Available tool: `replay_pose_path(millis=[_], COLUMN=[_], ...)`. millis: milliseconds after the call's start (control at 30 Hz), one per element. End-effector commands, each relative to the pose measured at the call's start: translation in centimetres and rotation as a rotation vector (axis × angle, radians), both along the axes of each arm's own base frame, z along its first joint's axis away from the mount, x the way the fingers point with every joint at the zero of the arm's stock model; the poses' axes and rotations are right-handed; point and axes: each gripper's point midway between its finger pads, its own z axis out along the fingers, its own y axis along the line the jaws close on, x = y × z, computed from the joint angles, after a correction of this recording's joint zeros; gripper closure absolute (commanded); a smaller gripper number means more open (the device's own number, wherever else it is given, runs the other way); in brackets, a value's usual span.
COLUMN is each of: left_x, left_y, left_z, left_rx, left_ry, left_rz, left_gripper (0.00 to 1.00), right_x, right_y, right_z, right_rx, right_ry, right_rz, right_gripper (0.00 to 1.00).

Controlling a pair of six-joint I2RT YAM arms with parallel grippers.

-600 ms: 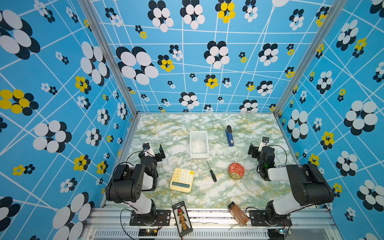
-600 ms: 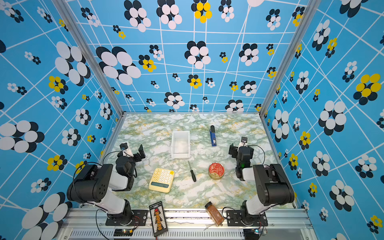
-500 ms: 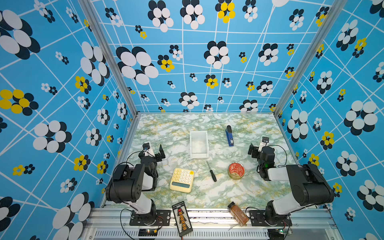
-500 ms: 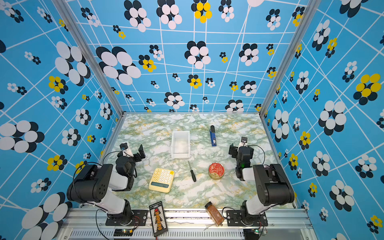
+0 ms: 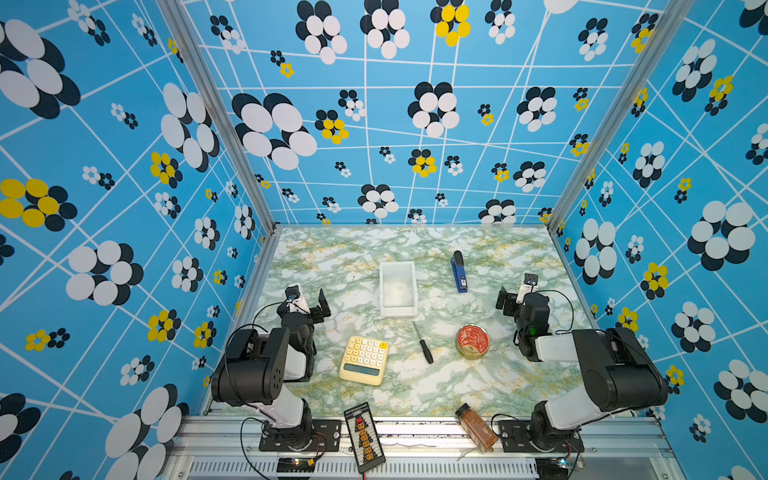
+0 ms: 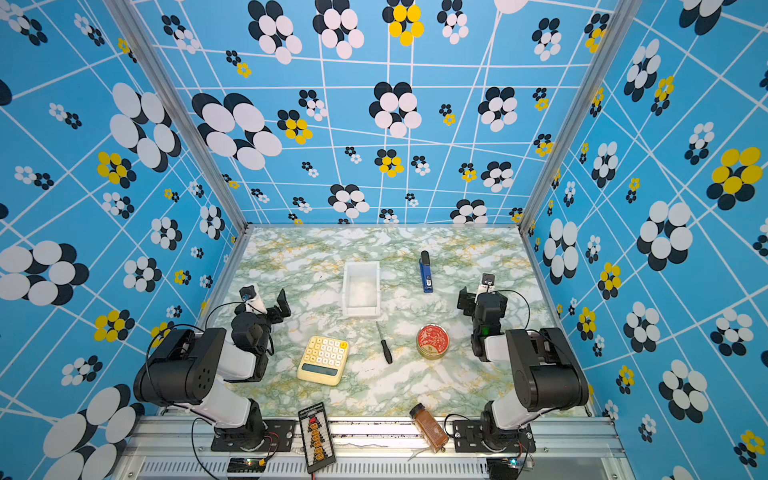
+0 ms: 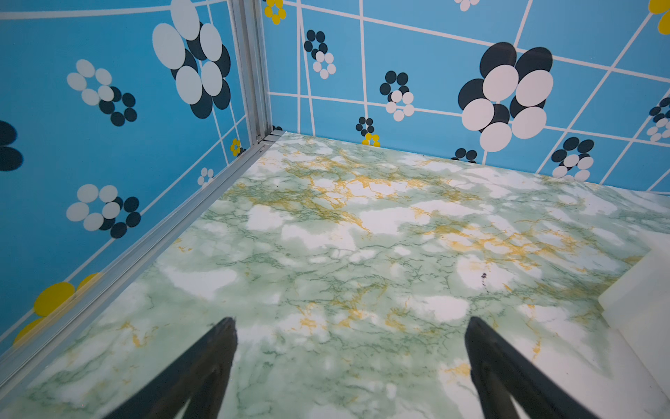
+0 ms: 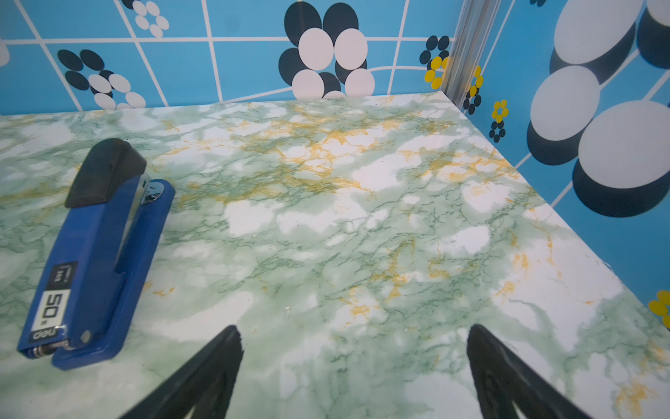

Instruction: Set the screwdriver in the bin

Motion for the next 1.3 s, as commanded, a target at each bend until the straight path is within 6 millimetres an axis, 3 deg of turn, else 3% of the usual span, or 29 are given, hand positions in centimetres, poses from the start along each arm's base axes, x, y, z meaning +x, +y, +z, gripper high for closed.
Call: replay_pose_path(millis=[0, 1000, 1167, 1267], left_x=[-0.3, -0.2, 0.3, 0.6], left_y=[0.2, 0.2, -0.4, -1.1], left_z=[-0.2, -0.1, -0.2, 0.0], left_rx=[-0.002, -0.002, 0.006, 0.016], left_ry=[-0.004, -0.004, 0.019, 0.027], left_rz=[0.015, 0.015, -0.025, -0.068], left_gripper=[0.01, 0.01, 0.01, 0.01], right_x=[0.5, 0.5, 0.1, -0.5], right_y=[0.0, 0.0, -1.6, -2.5], right_z=[0.9, 0.8, 2.0, 4.4], right_rx=[0.004, 0.004, -0.002, -0.001], right_ry=[-0.018, -0.016, -0.018, 0.002], right_rz=[0.008, 0.005, -0.093, -0.15], right_gripper=[0.01, 0.01, 0.01, 0.01])
